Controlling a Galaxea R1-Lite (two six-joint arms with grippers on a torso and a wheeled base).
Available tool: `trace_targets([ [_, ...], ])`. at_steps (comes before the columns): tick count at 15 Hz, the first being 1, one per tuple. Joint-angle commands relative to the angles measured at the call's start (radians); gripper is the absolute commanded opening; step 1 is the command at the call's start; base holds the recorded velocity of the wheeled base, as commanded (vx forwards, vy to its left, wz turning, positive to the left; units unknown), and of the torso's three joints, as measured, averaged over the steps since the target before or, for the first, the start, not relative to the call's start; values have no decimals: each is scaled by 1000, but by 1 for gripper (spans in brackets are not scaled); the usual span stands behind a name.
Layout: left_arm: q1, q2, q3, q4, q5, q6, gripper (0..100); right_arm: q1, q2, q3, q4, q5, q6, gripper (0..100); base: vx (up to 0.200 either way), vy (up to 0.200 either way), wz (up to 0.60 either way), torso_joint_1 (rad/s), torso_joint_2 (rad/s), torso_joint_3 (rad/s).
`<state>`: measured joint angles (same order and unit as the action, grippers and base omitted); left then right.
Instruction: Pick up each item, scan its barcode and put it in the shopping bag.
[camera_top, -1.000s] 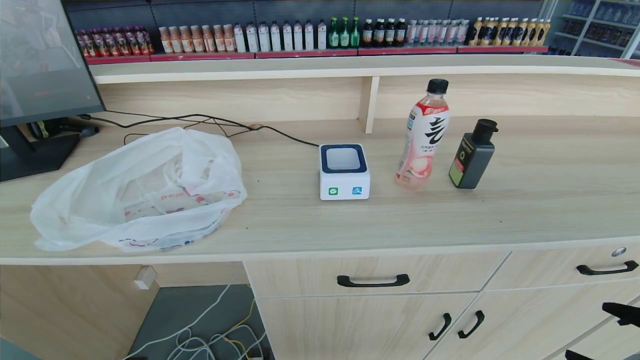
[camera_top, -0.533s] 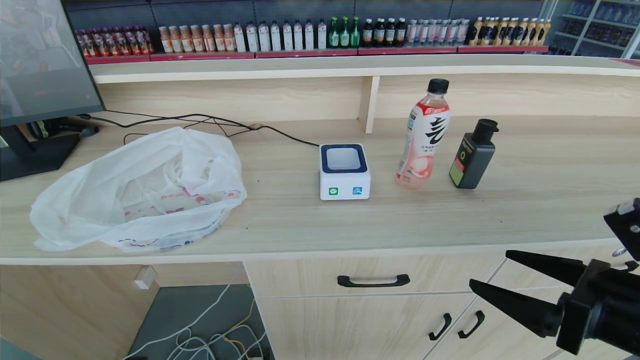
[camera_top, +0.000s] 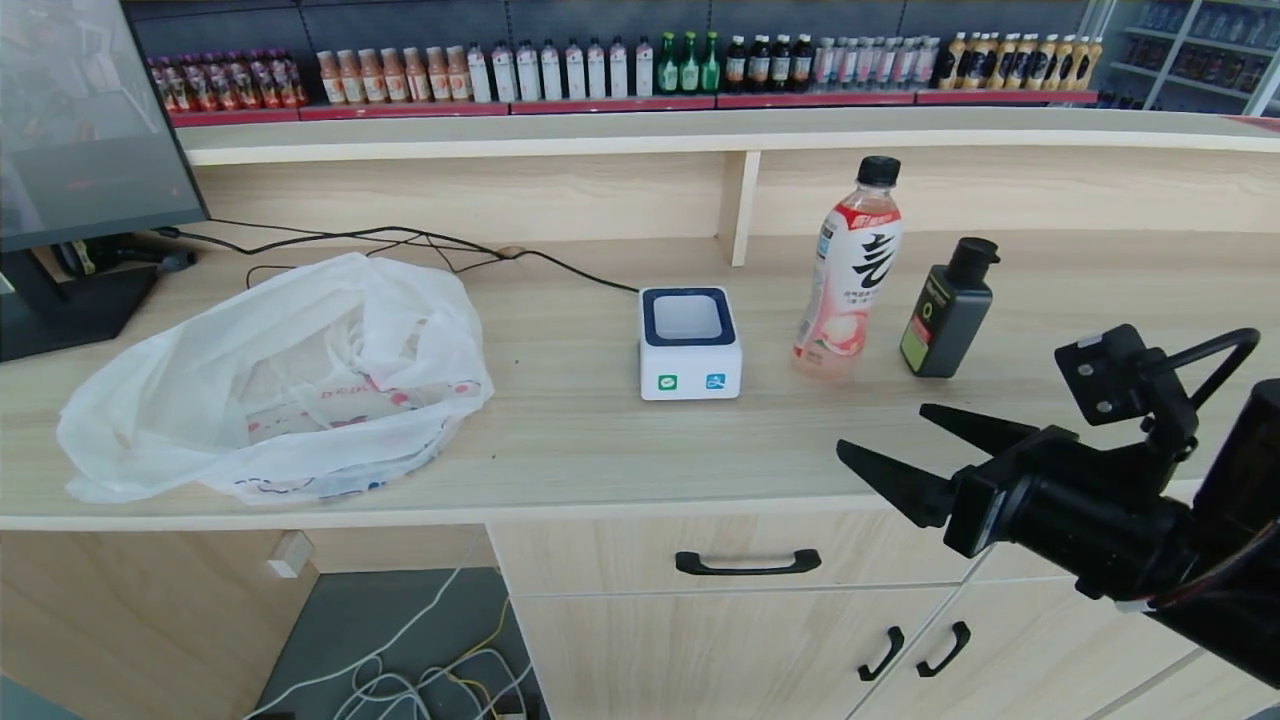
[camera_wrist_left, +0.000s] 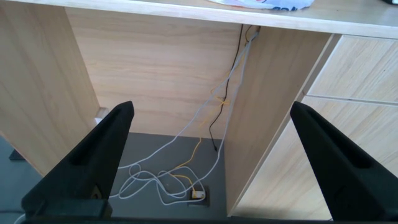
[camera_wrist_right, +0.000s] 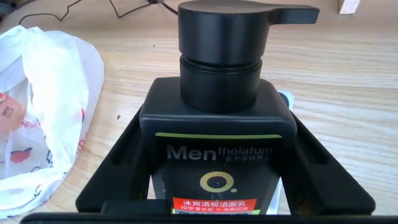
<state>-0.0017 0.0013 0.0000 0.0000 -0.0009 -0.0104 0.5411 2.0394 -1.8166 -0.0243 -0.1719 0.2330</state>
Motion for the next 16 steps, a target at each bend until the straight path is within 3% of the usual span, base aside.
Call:
trace_targets([
  [1, 0, 0, 0, 0, -1, 0, 100, 0, 2, 3, 1, 0, 0, 0, 0, 0, 0, 0, 0, 0],
  [4, 0, 0, 0, 0, -1, 0, 100, 2, -13, 10, 0, 5, -3, 0, 0, 0, 0, 0, 0, 0],
  [8, 0, 0, 0, 0, 1, 0, 100, 108, -245, 126, -16, 0, -70, 0, 0, 0, 0, 0, 0, 0],
  [10, 0, 0, 0, 0, -1, 1, 100, 171, -398, 309, -160, -34, -72, 0, 0, 0, 0, 0, 0, 0],
  [13, 0, 0, 0, -2, -1, 1, 100, 148, -619, 589, -283, -41, -182, 0, 0, 0, 0, 0, 0, 0],
  [16, 0, 0, 0, 0, -1, 1, 100, 143, -716, 703, -370, -9, -254, 0, 0, 0, 0, 0, 0, 0],
])
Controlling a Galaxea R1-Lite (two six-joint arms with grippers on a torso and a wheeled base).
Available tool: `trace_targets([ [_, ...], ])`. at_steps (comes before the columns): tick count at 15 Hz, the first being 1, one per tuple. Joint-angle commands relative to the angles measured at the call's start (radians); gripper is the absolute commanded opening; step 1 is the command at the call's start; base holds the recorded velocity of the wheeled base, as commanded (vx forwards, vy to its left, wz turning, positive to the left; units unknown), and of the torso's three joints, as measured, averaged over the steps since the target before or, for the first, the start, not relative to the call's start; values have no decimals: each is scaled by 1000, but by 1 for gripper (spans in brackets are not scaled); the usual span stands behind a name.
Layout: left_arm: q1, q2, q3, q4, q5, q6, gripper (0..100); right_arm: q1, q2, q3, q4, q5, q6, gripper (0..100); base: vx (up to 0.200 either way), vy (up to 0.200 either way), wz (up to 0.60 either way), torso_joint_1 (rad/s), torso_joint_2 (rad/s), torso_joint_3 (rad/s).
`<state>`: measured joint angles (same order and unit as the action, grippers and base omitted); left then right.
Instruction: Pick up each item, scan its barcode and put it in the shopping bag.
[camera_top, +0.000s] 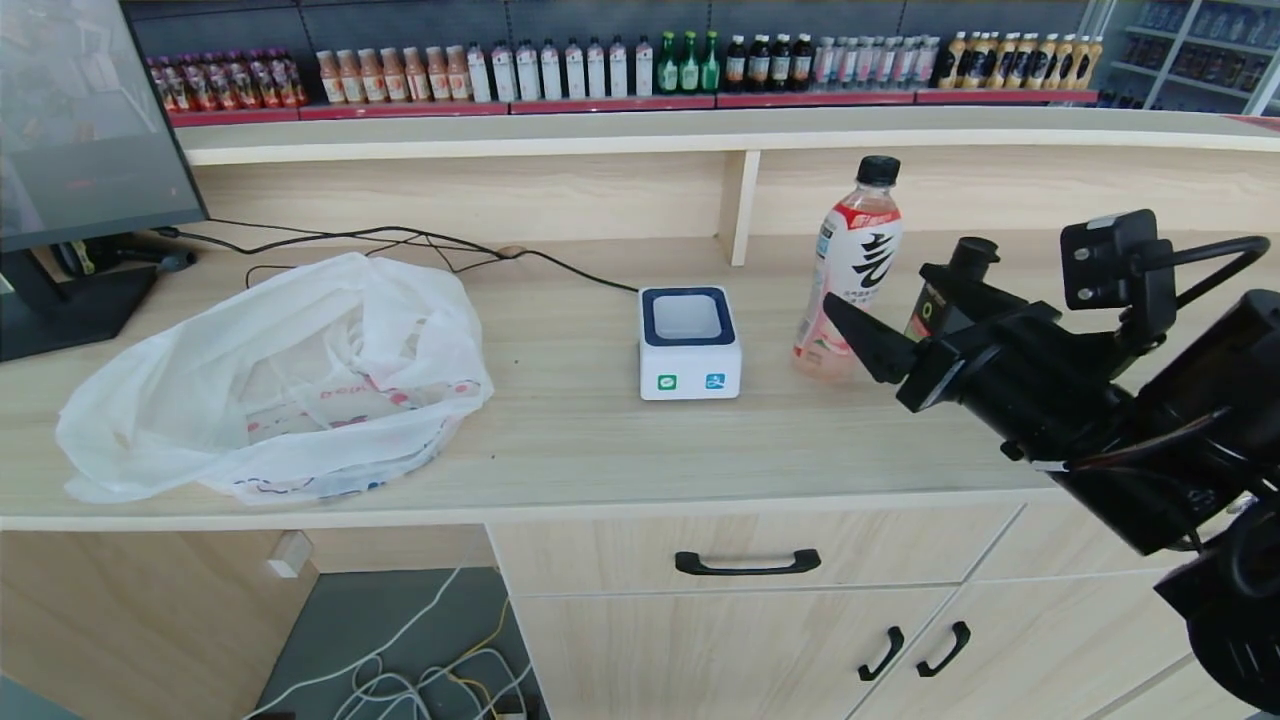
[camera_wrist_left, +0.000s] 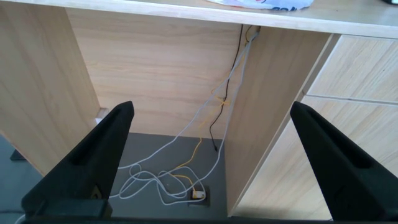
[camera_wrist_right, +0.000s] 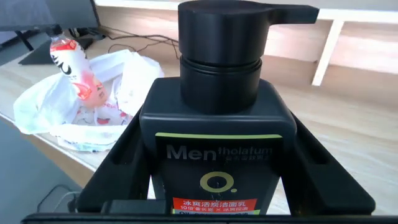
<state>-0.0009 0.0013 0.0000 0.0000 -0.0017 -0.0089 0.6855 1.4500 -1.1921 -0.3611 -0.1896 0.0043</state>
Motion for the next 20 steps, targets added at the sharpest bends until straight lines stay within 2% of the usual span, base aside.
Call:
trace_targets([
  [1, -1, 0, 0, 0, 0, 0, 100, 8, -132, 92, -67, 9, -36, 0, 0, 0, 0, 0, 0, 0],
  [2, -1, 0, 0, 0, 0, 0, 100, 55, -165, 167, -203, 9, -66, 0, 0, 0, 0, 0, 0, 0],
  [4, -1, 0, 0, 0, 0, 0, 100, 100, -198, 270, -341, 9, -70, 0, 0, 0, 0, 0, 0, 0],
  [9, -1, 0, 0, 0, 0, 0, 100, 103, -204, 528, -607, 52, -66, 0, 0, 0, 0, 0, 0, 0],
  [11, -1, 0, 0, 0, 2, -3, 100, 103, -207, 691, -743, 81, -58, 0, 0, 0, 0, 0, 0, 0],
  [15, -1, 0, 0, 0, 0, -3, 100, 100, -220, 787, -782, 78, -35, 0, 0, 0, 0, 0, 0, 0],
  [20, -1, 0, 0, 0, 2, -2, 100, 80, -165, 789, -783, 76, -21, 0, 0, 0, 0, 0, 0, 0],
])
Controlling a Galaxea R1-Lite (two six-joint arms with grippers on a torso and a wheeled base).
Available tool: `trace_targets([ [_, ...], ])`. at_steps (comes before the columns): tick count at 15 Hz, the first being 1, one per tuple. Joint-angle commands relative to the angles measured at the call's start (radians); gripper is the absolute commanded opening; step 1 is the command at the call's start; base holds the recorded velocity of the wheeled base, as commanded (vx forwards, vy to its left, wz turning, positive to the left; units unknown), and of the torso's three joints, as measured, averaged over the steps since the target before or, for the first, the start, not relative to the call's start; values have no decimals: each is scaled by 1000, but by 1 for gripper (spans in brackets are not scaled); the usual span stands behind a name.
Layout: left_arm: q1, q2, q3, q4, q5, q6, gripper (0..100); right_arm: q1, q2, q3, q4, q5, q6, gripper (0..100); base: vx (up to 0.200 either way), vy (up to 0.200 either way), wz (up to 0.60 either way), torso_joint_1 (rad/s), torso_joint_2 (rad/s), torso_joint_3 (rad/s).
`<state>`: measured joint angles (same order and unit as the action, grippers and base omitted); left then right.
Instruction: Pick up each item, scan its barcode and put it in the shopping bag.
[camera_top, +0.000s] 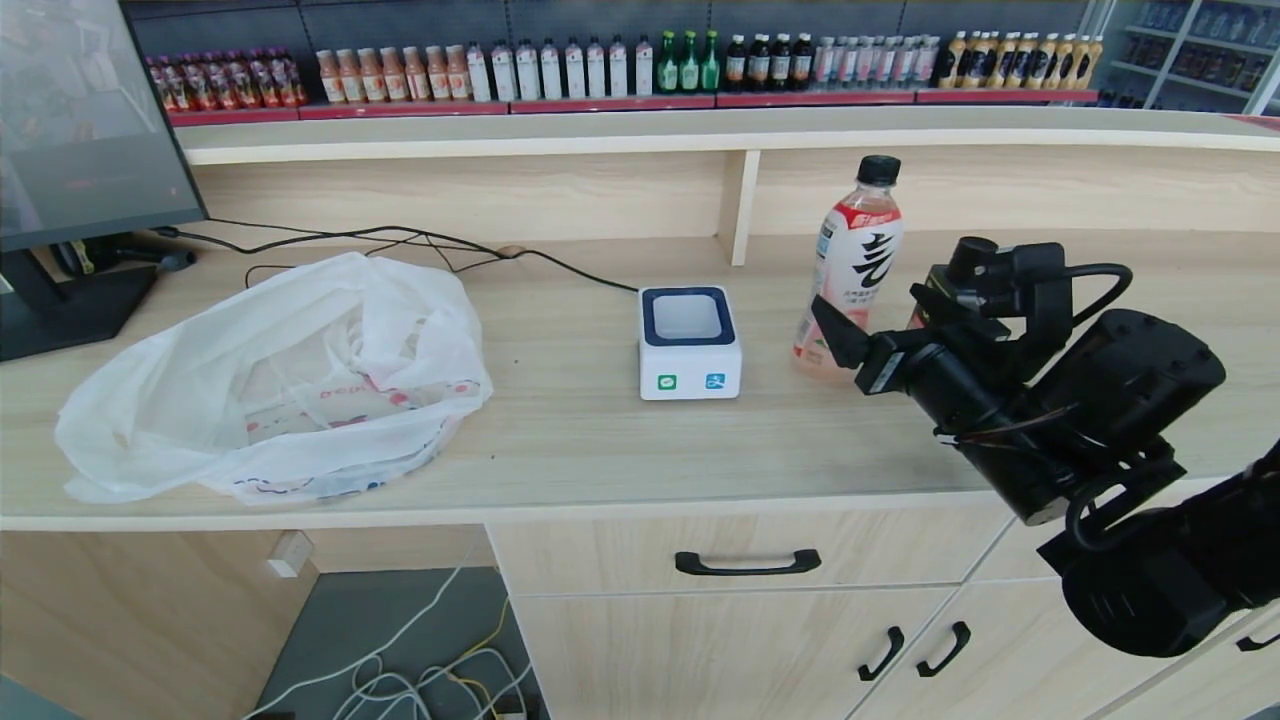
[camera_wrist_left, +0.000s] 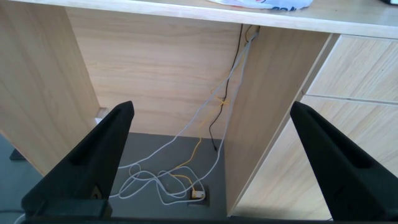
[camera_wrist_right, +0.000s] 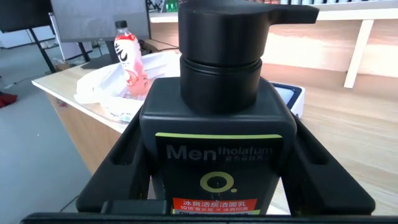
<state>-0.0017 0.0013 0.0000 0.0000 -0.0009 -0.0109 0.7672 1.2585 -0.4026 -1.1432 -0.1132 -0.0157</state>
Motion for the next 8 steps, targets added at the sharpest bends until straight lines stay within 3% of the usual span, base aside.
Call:
trace_targets([
  [1, 0, 0, 0, 0, -1, 0, 100, -5, 32, -1, -1, 0, 2, 0, 0, 0, 0, 0, 0, 0],
  [8, 0, 0, 0, 0, -1, 0, 100, -22, 87, -2, -20, 0, 11, 0, 0, 0, 0, 0, 0, 0],
])
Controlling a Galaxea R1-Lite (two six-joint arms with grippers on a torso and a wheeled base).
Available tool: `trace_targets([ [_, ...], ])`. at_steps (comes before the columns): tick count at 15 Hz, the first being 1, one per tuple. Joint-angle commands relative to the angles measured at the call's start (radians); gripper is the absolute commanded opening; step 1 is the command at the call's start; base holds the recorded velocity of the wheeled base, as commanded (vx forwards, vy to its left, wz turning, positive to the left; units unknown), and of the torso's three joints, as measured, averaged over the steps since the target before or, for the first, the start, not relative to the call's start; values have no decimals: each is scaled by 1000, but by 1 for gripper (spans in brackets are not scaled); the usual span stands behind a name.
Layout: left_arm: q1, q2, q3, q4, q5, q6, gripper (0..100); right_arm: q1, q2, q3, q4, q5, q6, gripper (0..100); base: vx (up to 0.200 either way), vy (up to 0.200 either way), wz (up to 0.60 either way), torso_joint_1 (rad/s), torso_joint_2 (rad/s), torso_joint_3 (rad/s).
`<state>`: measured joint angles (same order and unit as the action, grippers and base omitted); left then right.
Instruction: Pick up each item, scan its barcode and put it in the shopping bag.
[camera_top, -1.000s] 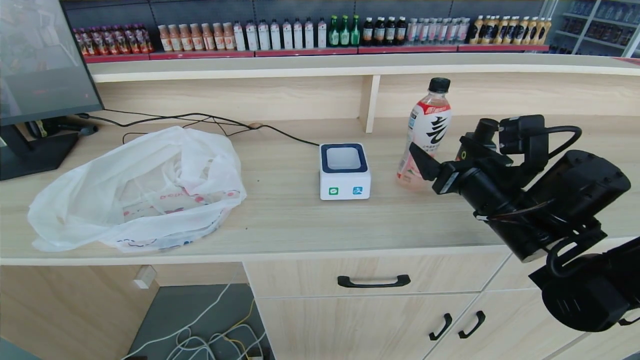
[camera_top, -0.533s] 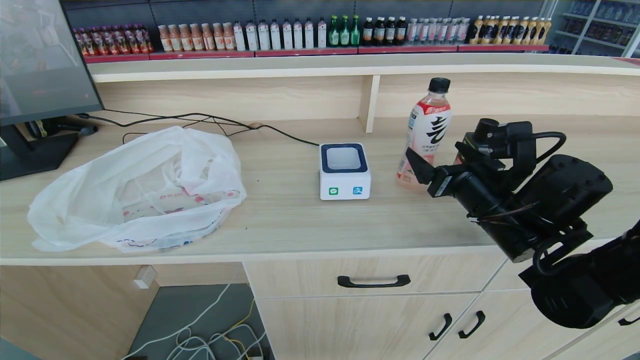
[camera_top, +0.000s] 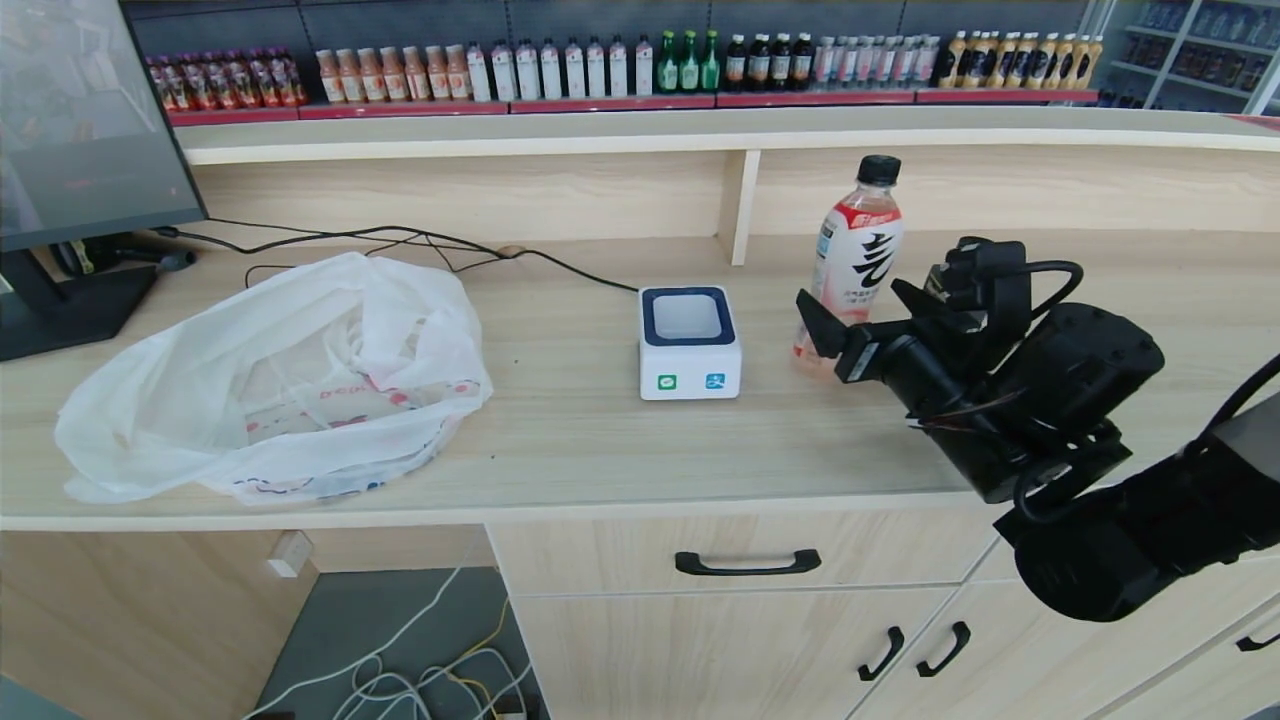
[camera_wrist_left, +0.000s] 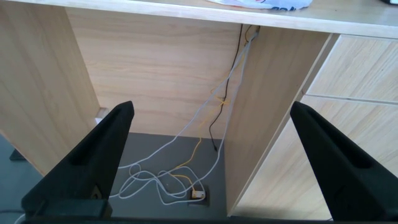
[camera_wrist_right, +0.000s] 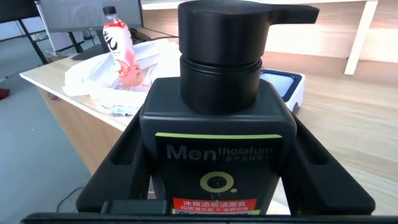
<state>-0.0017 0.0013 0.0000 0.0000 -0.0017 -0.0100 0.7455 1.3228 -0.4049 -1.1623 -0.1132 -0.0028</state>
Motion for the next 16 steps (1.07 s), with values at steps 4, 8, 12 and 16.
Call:
trace_targets([
  [4, 0, 0, 0, 0, 2, -2, 100, 0, 26, 9, -2, 0, 3, 0, 0, 150, 0, 1, -1, 2],
  [8, 0, 0, 0, 0, 2, -4, 100, -2, 33, 12, -2, 0, 3, 0, 0, 200, 0, 11, 2, 2],
  [12, 0, 0, 0, 0, 2, -2, 100, -2, 33, 20, -2, 0, 3, 0, 0, 200, 0, 5, -1, 1],
  [16, 0, 0, 0, 0, 2, -4, 100, -2, 42, -20, -16, -6, -6, 0, 0, 200, 0, -1, 0, 2],
])
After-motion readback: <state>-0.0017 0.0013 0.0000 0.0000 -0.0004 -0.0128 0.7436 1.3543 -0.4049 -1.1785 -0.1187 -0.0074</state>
